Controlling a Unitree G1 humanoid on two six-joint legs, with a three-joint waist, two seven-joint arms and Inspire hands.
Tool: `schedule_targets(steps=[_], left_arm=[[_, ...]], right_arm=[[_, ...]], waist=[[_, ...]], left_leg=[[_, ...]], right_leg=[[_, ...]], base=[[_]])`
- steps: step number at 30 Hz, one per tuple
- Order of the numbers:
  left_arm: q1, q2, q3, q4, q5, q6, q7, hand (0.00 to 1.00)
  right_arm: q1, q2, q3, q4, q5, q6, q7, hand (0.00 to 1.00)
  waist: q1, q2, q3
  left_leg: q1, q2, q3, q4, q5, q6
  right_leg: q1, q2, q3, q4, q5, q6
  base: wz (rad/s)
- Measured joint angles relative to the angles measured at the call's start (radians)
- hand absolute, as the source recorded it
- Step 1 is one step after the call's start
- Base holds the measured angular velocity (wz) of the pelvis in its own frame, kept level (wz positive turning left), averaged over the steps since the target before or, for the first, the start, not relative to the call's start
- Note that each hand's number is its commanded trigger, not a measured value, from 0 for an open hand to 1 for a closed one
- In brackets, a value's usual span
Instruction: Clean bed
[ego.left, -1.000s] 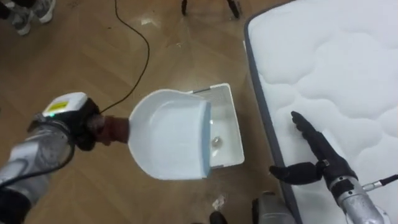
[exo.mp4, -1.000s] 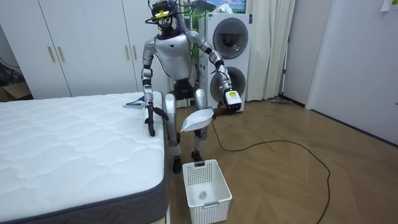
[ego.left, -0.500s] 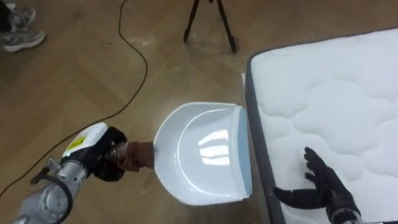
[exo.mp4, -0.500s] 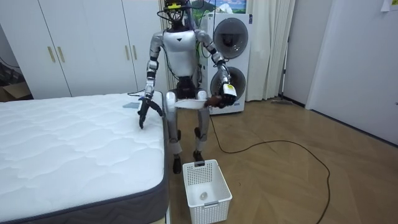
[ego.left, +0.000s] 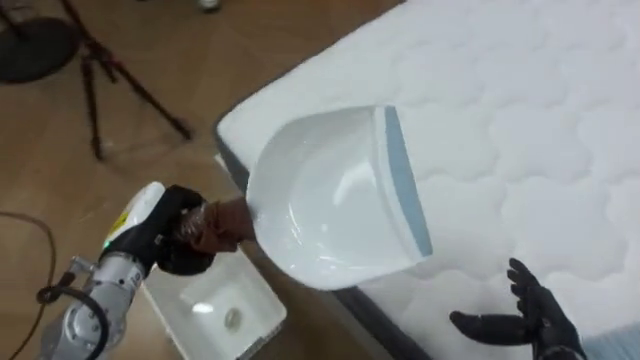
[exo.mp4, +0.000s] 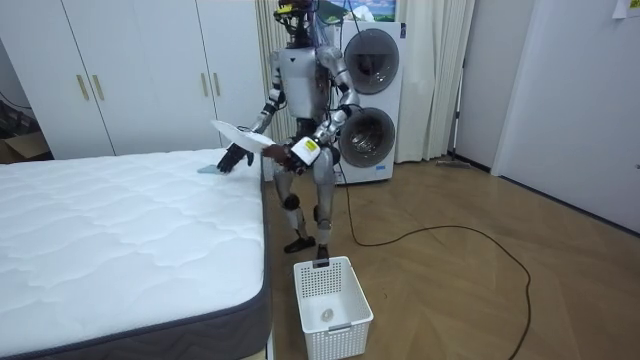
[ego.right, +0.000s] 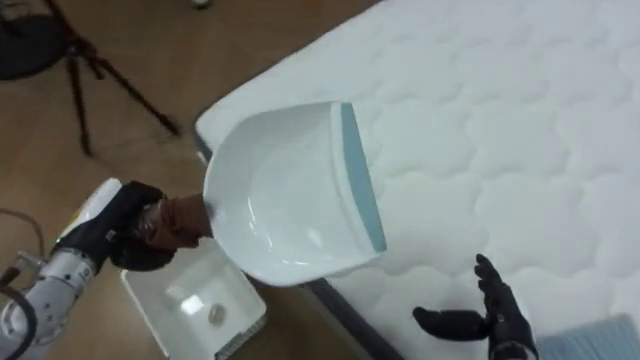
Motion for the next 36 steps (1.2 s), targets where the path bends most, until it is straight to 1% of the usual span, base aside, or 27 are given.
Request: schedule_targets(steps=[1, 2, 4, 5, 6, 7, 8, 9, 10, 11, 12, 14, 15, 16, 17, 18, 20, 22, 24, 25, 26, 28, 29, 30, 32, 35, 36], left_arm=[[-0.001, -0.006, -0.002, 0.006, -0.024, 0.000, 0.000, 1.00], [-0.014, -0.017, -0.009, 0.016, -0.049, 0.000, 0.000, 1.00], [-0.018, -0.033, -0.010, 0.018, -0.104, -0.001, 0.002, 1.00], [-0.019, -0.034, -0.010, 0.016, -0.145, -0.001, 0.002, 1.00], [-0.018, -0.035, -0.010, 0.016, -0.162, -0.001, 0.004, 1.00], [-0.015, -0.038, -0.012, 0.016, -0.193, -0.001, 0.007, 1.00], [-0.014, -0.039, -0.012, 0.017, -0.217, -0.001, 0.013, 1.00], [-0.015, -0.038, -0.012, 0.017, -0.229, -0.001, 0.017, 1.00], [-0.014, -0.039, -0.013, 0.016, -0.254, -0.001, 0.020, 1.00], [-0.007, -0.040, -0.013, 0.016, -0.270, -0.002, 0.022, 1.00], [0.000, -0.039, -0.012, 0.015, -0.274, -0.002, 0.022, 1.00], [0.048, -0.044, -0.004, 0.015, -0.276, -0.002, 0.022, 1.00], [0.061, -0.045, -0.004, 0.015, -0.276, -0.002, 0.020, 1.00], [0.082, -0.049, -0.002, 0.015, -0.269, -0.002, 0.017, 1.00], [0.105, -0.056, 0.001, 0.015, -0.263, -0.002, 0.015, 1.00], [0.120, -0.061, 0.004, 0.014, -0.261, -0.002, 0.014, 1.00], [0.165, -0.077, 0.013, 0.004, -0.261, -0.002, 0.005, 1.00], [0.174, -0.079, 0.013, 0.001, -0.262, -0.002, -0.009, 1.00], [0.182, -0.080, 0.012, 0.003, -0.261, -0.002, -0.017, 1.00], [0.190, -0.082, 0.012, 0.003, -0.261, -0.002, -0.023, 1.00], [0.192, -0.087, 0.009, 0.004, -0.261, -0.002, -0.027, 1.00], [0.192, -0.087, 0.003, 0.004, -0.260, -0.010, -0.029, 0.99], [0.192, -0.087, -0.002, 0.005, -0.260, -0.012, -0.031, 0.57], [0.192, -0.087, -0.006, 0.006, -0.254, -0.011, -0.032, 0.00], [0.196, -0.097, -0.013, 0.008, -0.206, -0.011, -0.035, 0.00], [0.200, -0.101, -0.015, 0.011, -0.209, -0.011, -0.035, 0.00], [0.201, -0.101, -0.015, 0.012, -0.211, -0.011, -0.033, 0.00]], right_arm=[[-0.007, 0.010, 0.006, -0.002, -0.009, -0.001, -0.001, 0.00], [-0.005, 0.015, 0.007, -0.002, -0.009, -0.004, -0.001, 0.00], [-0.004, 0.015, 0.005, -0.006, -0.007, -0.004, -0.012, 0.00], [-0.005, 0.016, 0.003, -0.015, -0.007, -0.005, -0.026, 0.00], [-0.006, 0.015, 0.000, -0.015, -0.007, -0.011, -0.030, 0.00], [-0.004, 0.015, -0.012, -0.013, -0.009, -0.021, -0.039, 0.00], [-0.002, 0.016, -0.028, -0.010, -0.009, -0.024, -0.046, 0.00], [-0.002, 0.015, -0.035, -0.006, -0.008, -0.025, -0.050, 0.00], [0.001, 0.013, -0.051, -0.005, -0.007, -0.026, -0.052, 0.00], [0.000, 0.011, -0.069, -0.006, -0.010, -0.031, -0.048, 0.00], [0.000, 0.010, -0.077, -0.010, -0.010, -0.034, -0.046, 0.00], [-0.006, 0.010, -0.097, -0.024, -0.028, -0.034, -0.037, 0.00], [-0.006, 0.009, -0.098, -0.027, -0.034, -0.034, -0.034, 0.00], [-0.005, 0.009, -0.098, -0.037, -0.053, -0.033, -0.023, 0.00], [0.000, 0.009, -0.098, -0.049, -0.067, -0.032, -0.008, 0.00], [0.002, 0.009, -0.098, -0.054, -0.074, -0.031, 0.000, 0.00], [0.022, 0.012, -0.107, -0.083, -0.084, -0.023, 0.019, 0.00], [0.028, 0.016, -0.107, -0.083, -0.084, -0.020, 0.040, 0.00], [0.036, 0.022, -0.105, -0.083, -0.084, -0.020, 0.061, 0.00], [0.044, 0.026, -0.104, -0.083, -0.085, -0.020, 0.073, 0.00], [0.054, 0.030, -0.104, -0.082, -0.090, -0.020, 0.073, 0.00], [0.059, 0.040, -0.104, -0.081, -0.092, -0.020, 0.073, 0.00], [0.059, 0.044, -0.104, -0.081, -0.093, -0.020, 0.074, 0.00], [0.059, 0.044, -0.104, -0.081, -0.095, -0.020, 0.074, 0.00], [0.059, 0.045, -0.106, -0.080, -0.127, -0.019, 0.074, 0.00], [0.053, 0.053, -0.106, -0.060, -0.145, -0.014, 0.067, 0.00], [0.049, 0.058, -0.105, -0.049, -0.152, -0.010, 0.063, 0.00]], waist=[[-0.015, 0.006, -0.0029], [-0.048, 0.006, -0.0041], [-0.071, 0.005, -0.0069], [-0.082, 0.004, -0.0102], [-0.093, 0.006, -0.0117], [-0.115, 0.014, -0.0161], [-0.129, 0.020, -0.0169], [-0.132, 0.022, -0.0175], [-0.131, 0.023, -0.0214], [-0.124, 0.024, -0.0219], [-0.121, 0.025, -0.0226], [-0.078, 0.035, -0.0288], [-0.068, 0.038, -0.0304], [-0.063, 0.041, -0.0319], [-0.061, 0.043, -0.0303], [-0.063, 0.045, -0.0295], [-0.078, 0.047, -0.0301], [-0.095, 0.043, -0.0273], [-0.107, 0.038, -0.0260], [-0.122, 0.036, -0.0252], [-0.126, 0.032, -0.0243], [-0.130, 0.023, -0.0251], [-0.133, 0.015, -0.0219], [-0.133, 0.013, -0.0219], [-0.134, 0.006, -0.0223], [-0.123, 0.004, -0.0225], [-0.120, 0.005, -0.0217]], left_leg=[[0.001, 0.006, -0.006, -0.003, 0.001, -0.002], [0.011, 0.009, 0.016, -0.003, 0.000, 0.000], [0.027, 0.006, 0.049, -0.012, 0.001, -0.001], [0.032, 0.005, 0.062, -0.012, 0.003, -0.002], [0.032, 0.004, 0.063, -0.013, 0.005, -0.003], [0.038, 0.004, 0.063, -0.014, 0.008, -0.003], [0.048, 0.005, 0.063, -0.017, 0.011, -0.008], [0.055, 0.005, 0.063, -0.018, 0.012, -0.010], [0.069, 0.004, 0.060, -0.024, 0.015, -0.015], [0.086, -0.008, 0.034, -0.032, 0.019, -0.022], [0.090, -0.019, -0.016, -0.037, 0.020, -0.023], [0.117, -0.072, -0.314, -0.077, 0.027, -0.035], [0.127, -0.080, -0.382, -0.085, 0.027, -0.036], [0.139, -0.099, -0.483, -0.090, 0.027, -0.036], [0.156, -0.110, -0.537, -0.094, 0.028, -0.038], [0.164, -0.112, -0.543, -0.099, 0.029, -0.038], [0.187, -0.116, -0.539, -0.126, 0.029, -0.039], [0.187, -0.118, -0.537, -0.133, 0.030, -0.041], [0.189, -0.118, -0.512, -0.138, 0.031, -0.042], [0.193, -0.117, -0.500, -0.141, 0.031, -0.042], [0.201, -0.117, -0.482, -0.156, 0.031, -0.043], [0.201, -0.116, -0.471, -0.171, 0.031, -0.043], [0.198, -0.116, -0.469, -0.173, 0.031, -0.043], [0.198, -0.116, -0.466, -0.173, 0.031, -0.043], [0.201, -0.118, -0.462, -0.173, 0.031, -0.042], [0.206, -0.126, -0.460, -0.157, 0.031, -0.042], [0.212, -0.128, -0.457, -0.158, 0.030, -0.041]], right_leg=[[0.005, 0.008, -0.005, -0.013, 0.017, -0.004], [0.005, -0.005, -0.011, 0.016, 0.013, 0.000], [0.006, -0.024, 0.002, 0.048, 0.006, 0.013], [0.004, -0.020, 0.023, 0.033, 0.003, 0.016], [0.004, -0.016, 0.031, 0.026, 0.002, 0.015], [0.008, -0.010, 0.036, 0.010, 0.005, 0.011], [0.018, -0.003, 0.039, -0.010, 0.009, 0.007], [0.017, 0.000, 0.043, -0.015, 0.010, 0.006], [0.018, 0.011, 0.072, -0.020, 0.013, 0.004], [0.017, 0.021, 0.106, -0.022, 0.016, 0.000], [0.017, 0.029, 0.129, -0.023, 0.017, -0.001], [0.016, 0.075, 0.242, -0.038, 0.033, -0.012], [0.018, 0.089, 0.272, -0.046, 0.042, -0.016], [0.026, 0.110, 0.320, -0.056, 0.053, -0.020], [0.027, 0.128, 0.368, -0.057, 0.058, -0.019], [0.027, 0.142, 0.387, -0.057, 0.059, -0.019], [0.009, 0.170, 0.455, -0.055, 0.069, -0.020], [-0.007, 0.181, 0.483, -0.056, 0.082, -0.021], [-0.020, 0.191, 0.509, -0.055, 0.090, -0.021], [-0.022, 0.193, 0.517, -0.055, 0.091, -0.020], [-0.027, 0.197, 0.525, -0.053, 0.091, -0.020], [-0.043, 0.203, 0.534, -0.053, 0.096, -0.020], [-0.048, 0.203, 0.534, -0.055, 0.099, -0.020], [-0.051, 0.203, 0.534, -0.054, 0.099, -0.020], [-0.042, 0.203, 0.541, -0.056, 0.101, -0.018], [-0.039, 0.206, 0.568, -0.044, 0.104, -0.012], [-0.040, 0.204, 0.561, -0.035, 0.104, -0.011]], base=[[-0.76], [-0.45], [-0.33], [-0.42], [-0.25], [-0.10], [-0.08], [-0.27], [-0.58], [-0.73], [-1.03], [-1.50], [-1.65], [-1.39], [-1.25], [-1.13], [-1.00], [-0.66], [-0.52], [-0.34], [-0.27], [-0.19], [-0.12], [-0.08], [-0.05], [-0.24], [-0.34]])
